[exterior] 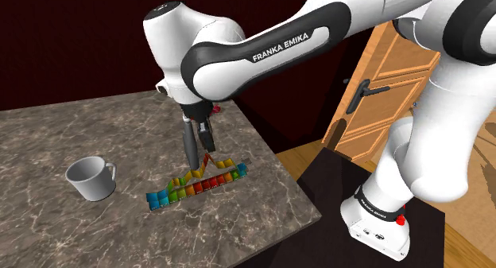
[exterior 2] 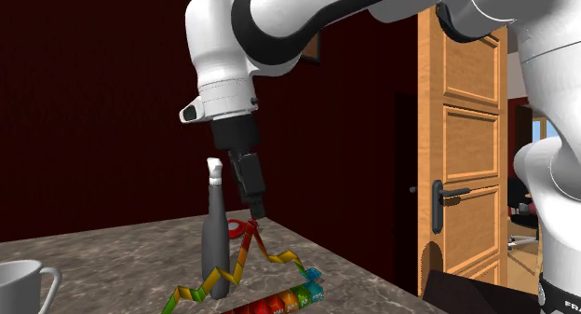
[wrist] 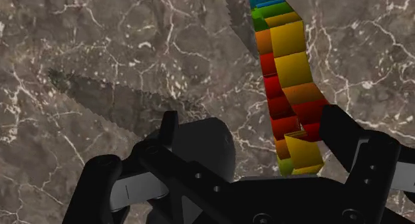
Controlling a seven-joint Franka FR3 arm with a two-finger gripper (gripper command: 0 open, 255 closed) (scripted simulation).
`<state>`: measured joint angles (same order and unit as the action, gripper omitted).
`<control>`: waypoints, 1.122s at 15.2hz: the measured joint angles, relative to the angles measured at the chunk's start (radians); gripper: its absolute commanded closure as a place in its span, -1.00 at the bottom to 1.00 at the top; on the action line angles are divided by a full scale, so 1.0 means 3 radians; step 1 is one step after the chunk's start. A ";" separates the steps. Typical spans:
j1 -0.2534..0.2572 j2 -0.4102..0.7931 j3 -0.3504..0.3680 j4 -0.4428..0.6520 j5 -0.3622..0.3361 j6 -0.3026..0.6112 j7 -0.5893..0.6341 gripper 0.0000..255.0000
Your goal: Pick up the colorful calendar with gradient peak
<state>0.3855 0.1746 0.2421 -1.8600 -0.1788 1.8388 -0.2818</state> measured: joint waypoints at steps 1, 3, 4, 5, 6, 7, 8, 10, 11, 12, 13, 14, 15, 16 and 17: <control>0.0038 0.0049 0.0029 0.0039 -0.0045 -0.0068 -0.0015 -1.00; 0.0101 0.0210 0.0083 0.0086 -0.0087 -0.0006 -0.0085 -1.00; 0.0140 0.0278 0.0114 0.0137 -0.0105 -0.0038 -0.0116 -1.00; 0.0192 0.0367 0.0152 0.0182 -0.0127 -0.0027 -0.0126 -1.00; 0.0224 0.0425 0.0175 0.0210 -0.0142 -0.0015 -0.0140 -1.00; 0.0240 0.0456 0.0186 0.0194 -0.0152 0.0022 -0.0140 -1.00; 0.0242 0.0491 0.0185 0.0195 -0.0165 0.0053 -0.0149 -1.00; 0.0249 0.0534 0.0184 0.0167 -0.0182 0.0118 -0.0138 -1.00; 0.0258 0.0570 0.0183 0.0166 -0.0194 0.0152 -0.0121 -1.00; 0.0259 0.0587 0.0181 0.0140 -0.0201 0.0192 -0.0113 -1.00; 0.0259 0.0606 0.0177 0.0123 -0.0213 0.0237 -0.0106 -1.00; 0.0257 0.0610 0.0175 0.0120 -0.0218 0.0258 -0.0105 -1.00; 0.0259 0.0606 0.0177 0.0112 -0.0218 0.0270 -0.0101 1.00; 0.0260 0.0599 0.0180 0.0101 -0.0218 0.0280 -0.0098 1.00; 0.0259 0.0595 0.0180 0.0090 -0.0219 0.0294 -0.0095 1.00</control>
<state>0.4634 0.3530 0.2960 -1.8331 -0.2446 1.9269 -0.3104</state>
